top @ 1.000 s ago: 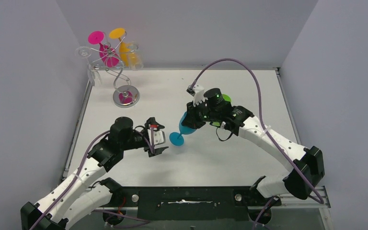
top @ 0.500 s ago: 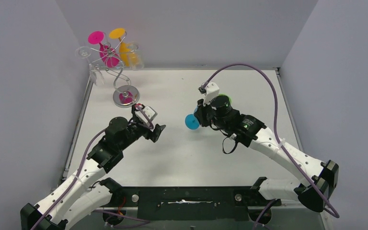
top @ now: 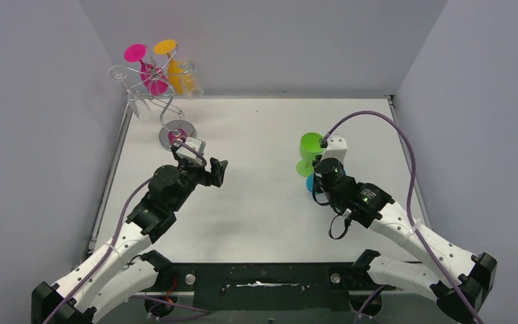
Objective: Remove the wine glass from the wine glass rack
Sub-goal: Place the wine glass at the center of the board.
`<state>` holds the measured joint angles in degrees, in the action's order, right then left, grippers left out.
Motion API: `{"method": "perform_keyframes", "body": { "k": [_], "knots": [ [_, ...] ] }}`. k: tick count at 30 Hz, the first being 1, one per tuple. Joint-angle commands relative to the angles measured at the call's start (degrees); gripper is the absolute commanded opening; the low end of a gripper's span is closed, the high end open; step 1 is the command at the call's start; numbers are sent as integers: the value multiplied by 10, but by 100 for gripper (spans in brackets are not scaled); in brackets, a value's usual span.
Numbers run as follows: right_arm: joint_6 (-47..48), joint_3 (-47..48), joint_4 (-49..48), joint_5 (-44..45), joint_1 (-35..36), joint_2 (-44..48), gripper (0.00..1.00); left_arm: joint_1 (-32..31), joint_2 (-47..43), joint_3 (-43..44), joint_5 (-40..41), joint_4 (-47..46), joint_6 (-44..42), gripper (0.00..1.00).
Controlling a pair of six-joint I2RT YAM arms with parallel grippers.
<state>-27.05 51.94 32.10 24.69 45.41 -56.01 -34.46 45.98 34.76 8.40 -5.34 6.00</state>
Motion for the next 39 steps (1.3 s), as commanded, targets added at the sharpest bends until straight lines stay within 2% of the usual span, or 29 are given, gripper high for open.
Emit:
{"method": "perform_keyframes", "body": {
  "k": [1, 8, 13, 16, 21, 28, 39],
  "knots": [
    [-57, 0, 40, 114, -34, 4, 0, -1, 0, 11, 22, -42, 22, 80],
    [-34, 8, 25, 38, -129, -12, 0, -1, -7, 20, 33, -15, 50, 80],
    [-9, 23, -9, -86, -194, -35, 0, -1, 4, 55, 16, 36, 52, 81],
    [4, 38, -14, -126, -227, -58, 0, -2, 17, 76, 2, 66, 44, 81],
    [46, 74, -5, -149, -232, -97, 0, -1, 29, 94, -18, 91, 45, 81],
    [86, 102, 11, -130, -233, -135, 0, -1, 25, 94, -22, 90, 47, 81],
    [102, 124, -3, -144, -234, -194, 1, 0, 15, 99, -27, 111, 42, 81]
  ]
}}
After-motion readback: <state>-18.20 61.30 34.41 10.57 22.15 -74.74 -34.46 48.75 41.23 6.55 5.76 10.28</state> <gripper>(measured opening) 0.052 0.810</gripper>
